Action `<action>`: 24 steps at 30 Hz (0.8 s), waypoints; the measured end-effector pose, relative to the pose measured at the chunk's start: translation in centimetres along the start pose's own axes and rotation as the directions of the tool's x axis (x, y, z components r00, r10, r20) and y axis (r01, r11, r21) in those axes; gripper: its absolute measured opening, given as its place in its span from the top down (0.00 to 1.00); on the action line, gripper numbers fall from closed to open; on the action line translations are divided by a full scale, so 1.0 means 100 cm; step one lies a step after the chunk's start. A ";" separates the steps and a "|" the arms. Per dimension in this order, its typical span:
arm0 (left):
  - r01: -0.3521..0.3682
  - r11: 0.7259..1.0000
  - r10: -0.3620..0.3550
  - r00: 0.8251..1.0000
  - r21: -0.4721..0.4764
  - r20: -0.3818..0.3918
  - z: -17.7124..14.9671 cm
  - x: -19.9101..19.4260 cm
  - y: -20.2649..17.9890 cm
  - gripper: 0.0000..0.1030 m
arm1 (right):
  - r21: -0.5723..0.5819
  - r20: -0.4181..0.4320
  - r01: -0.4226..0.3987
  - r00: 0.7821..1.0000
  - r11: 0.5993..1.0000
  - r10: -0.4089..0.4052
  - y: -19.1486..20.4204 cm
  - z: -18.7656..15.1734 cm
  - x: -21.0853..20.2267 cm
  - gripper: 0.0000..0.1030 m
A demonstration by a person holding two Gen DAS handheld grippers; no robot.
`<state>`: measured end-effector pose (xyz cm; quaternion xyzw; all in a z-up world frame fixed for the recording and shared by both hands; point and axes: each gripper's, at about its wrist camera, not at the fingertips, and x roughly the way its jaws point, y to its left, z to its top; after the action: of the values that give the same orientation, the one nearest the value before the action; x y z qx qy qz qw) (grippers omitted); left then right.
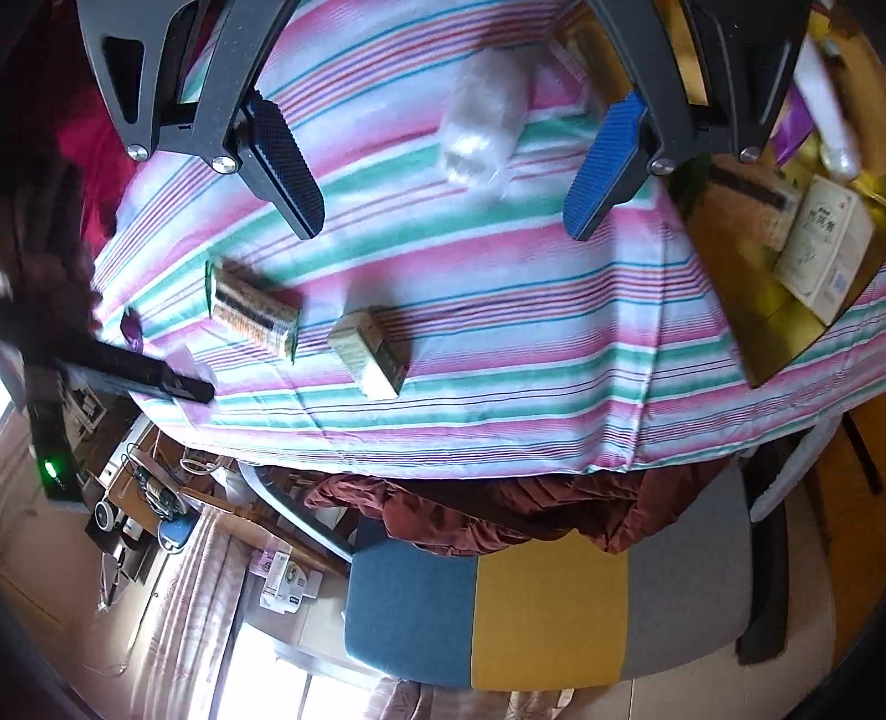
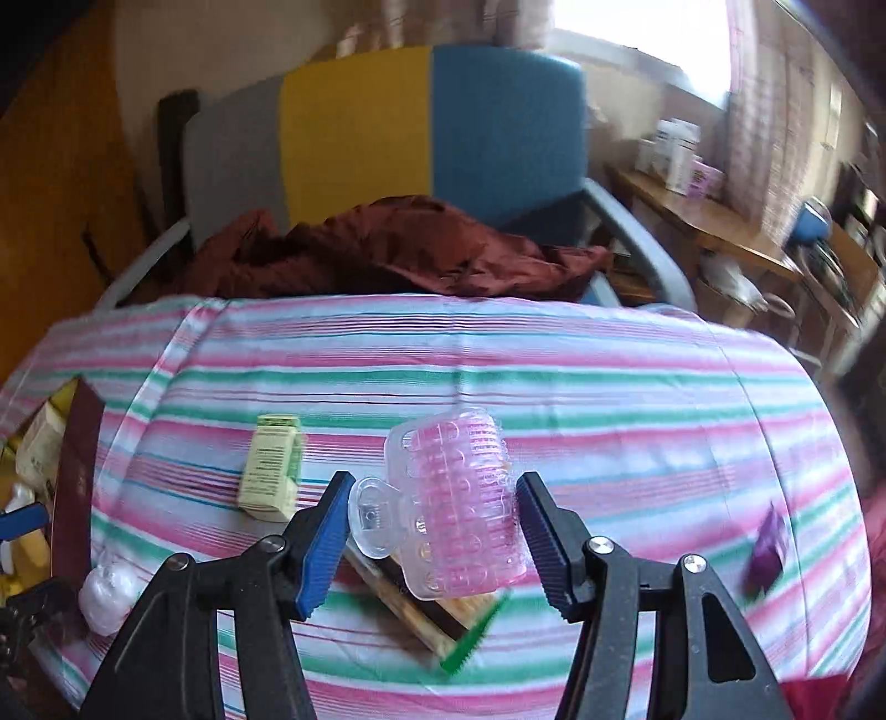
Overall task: Organize objects
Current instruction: 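Grasp the pink hair roller with the right gripper while the left grasps the green-labelled box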
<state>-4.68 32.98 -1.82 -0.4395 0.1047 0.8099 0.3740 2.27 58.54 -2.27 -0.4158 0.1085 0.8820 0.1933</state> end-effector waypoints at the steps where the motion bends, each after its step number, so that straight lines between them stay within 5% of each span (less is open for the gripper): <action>1: 0.001 1.000 -0.001 1.000 -0.002 -0.004 0.004 0.004 -0.003 0.14 | 0.027 0.000 0.005 1.000 1.000 -0.005 -0.005 -0.003 0.000 0.42; 11: 0.016 1.000 -0.016 0.999 -0.008 -0.041 0.044 0.042 -0.029 0.14 | 0.242 -0.012 0.039 0.999 0.969 -0.038 -0.056 -0.006 0.005 0.42; 24: -0.024 1.000 0.026 0.996 0.019 -0.086 0.081 0.112 -0.061 0.20 | 0.186 0.001 0.030 1.000 0.982 -0.031 -0.046 -0.006 0.003 0.42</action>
<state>-9.31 47.06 -4.86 -0.4693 0.1332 0.7940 0.3628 4.47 62.52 -2.96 -0.3958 0.1838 0.8658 0.2449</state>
